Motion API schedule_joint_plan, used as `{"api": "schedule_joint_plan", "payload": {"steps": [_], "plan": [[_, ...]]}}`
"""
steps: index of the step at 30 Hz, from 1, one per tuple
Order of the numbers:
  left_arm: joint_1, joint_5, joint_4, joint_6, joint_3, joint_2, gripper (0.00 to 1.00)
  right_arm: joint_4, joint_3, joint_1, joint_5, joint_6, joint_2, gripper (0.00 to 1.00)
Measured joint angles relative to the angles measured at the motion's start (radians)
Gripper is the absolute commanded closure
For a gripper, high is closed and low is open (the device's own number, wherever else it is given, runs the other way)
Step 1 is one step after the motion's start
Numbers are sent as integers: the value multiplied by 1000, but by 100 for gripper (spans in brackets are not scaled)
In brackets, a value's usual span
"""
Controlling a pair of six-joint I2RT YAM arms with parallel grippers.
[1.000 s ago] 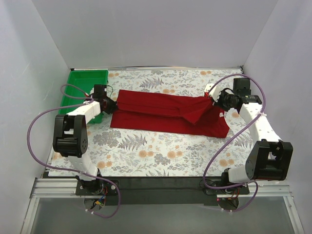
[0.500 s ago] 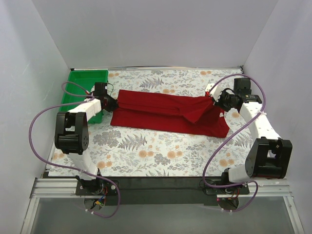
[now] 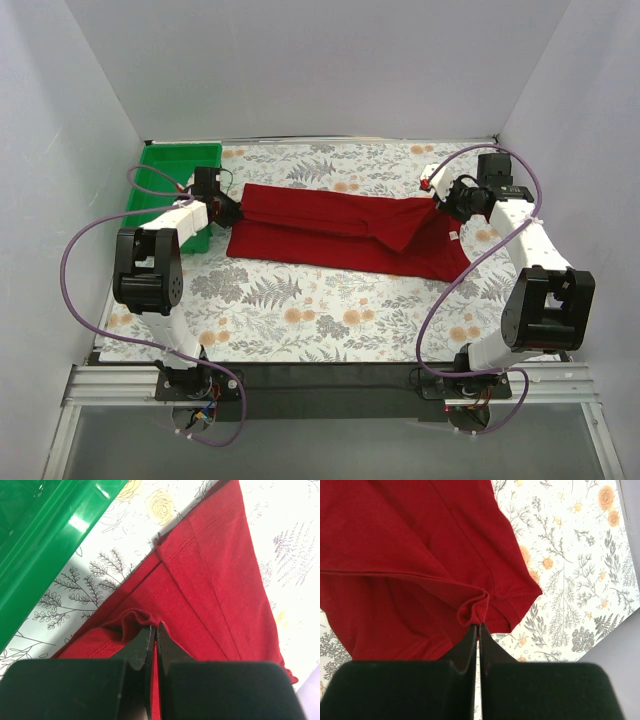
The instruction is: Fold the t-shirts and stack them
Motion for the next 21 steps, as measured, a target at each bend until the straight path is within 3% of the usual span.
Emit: {"api": "schedule_joint_plan", "payload": {"steps": [15, 20, 21], "plan": [[0, 0, 0, 3, 22, 30, 100, 20, 122, -3, -33, 69, 177, 99], [0, 0, 0, 4, 22, 30, 89, 21, 176, -5, -38, 103, 259, 99], [0, 0, 0, 7, 22, 30, 83, 21, 184, -5, -38, 108, 273, 99]]}}
